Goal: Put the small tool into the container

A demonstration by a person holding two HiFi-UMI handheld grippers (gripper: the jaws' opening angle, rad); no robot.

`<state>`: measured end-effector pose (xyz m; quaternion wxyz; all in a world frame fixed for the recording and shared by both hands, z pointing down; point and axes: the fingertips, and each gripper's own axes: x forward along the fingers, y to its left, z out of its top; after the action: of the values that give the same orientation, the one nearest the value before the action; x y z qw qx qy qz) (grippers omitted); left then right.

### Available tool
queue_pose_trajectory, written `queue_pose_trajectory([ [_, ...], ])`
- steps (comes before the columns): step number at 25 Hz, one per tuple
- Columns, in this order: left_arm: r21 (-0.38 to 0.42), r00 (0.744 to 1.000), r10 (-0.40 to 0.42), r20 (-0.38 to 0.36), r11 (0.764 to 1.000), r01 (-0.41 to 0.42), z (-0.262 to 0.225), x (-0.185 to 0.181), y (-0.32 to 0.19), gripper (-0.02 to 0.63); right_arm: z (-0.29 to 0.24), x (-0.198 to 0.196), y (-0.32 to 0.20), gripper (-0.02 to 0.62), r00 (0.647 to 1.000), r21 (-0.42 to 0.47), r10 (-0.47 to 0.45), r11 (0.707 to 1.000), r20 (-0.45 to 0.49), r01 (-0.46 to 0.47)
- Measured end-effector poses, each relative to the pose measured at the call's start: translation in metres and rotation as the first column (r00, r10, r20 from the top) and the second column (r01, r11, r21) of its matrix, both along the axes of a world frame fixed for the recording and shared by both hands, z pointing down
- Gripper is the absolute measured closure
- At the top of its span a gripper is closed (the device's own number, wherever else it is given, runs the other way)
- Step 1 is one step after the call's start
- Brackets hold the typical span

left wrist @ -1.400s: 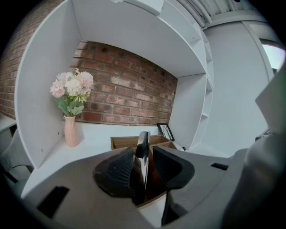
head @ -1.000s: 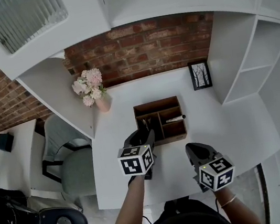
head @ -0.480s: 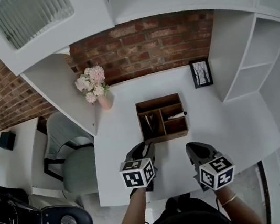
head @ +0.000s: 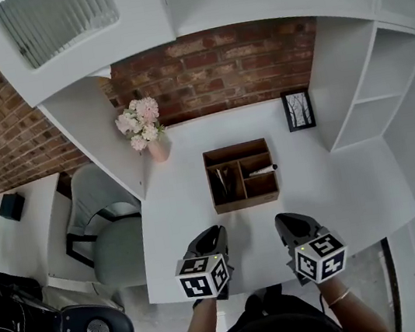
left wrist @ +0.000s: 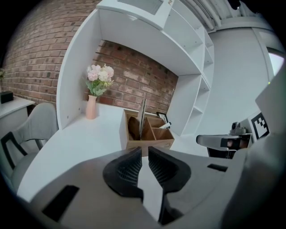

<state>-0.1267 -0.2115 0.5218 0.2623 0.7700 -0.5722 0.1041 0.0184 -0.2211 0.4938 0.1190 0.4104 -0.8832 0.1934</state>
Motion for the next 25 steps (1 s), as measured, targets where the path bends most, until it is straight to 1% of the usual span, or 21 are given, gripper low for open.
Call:
queue_pose_trajectory([
  [3, 0.029, 1.0, 0.001, 0.006, 1.0, -0.001, -0.01, -0.001, 0.007, 0.586, -0.001, 0.001, 0.004, 0.591, 1.0, 0.004, -0.004, 1.0, 0.005, 0.004],
  [5, 0.042, 1.0, 0.008, 0.01, 0.999, -0.008, -0.017, -0.001, 0.009, 0.595, -0.004, 0.003, 0.006, 0.591, 1.0, 0.01, -0.001, 1.0, 0.011, 0.0],
  [10, 0.068, 1.0, 0.01, 0.02, 0.998, -0.012, -0.027, 0.0, 0.012, 0.597, -0.007, 0.007, 0.009, 0.591, 1.0, 0.026, 0.009, 1.0, 0.012, -0.009],
  [18, 0.086, 1.0, -0.01, 0.006, 0.996, 0.009, -0.033, 0.001, 0.018, 0.597, -0.016, 0.008, 0.011, 0.591, 1.0, 0.073, 0.001, 0.997, -0.018, 0.001],
  [25, 0.105, 1.0, -0.013, 0.001, 0.994, 0.013, -0.041, 0.002, 0.018, 0.597, -0.024, 0.004, 0.011, 0.591, 1.0, 0.091, 0.002, 0.996, 0.0, -0.002],
])
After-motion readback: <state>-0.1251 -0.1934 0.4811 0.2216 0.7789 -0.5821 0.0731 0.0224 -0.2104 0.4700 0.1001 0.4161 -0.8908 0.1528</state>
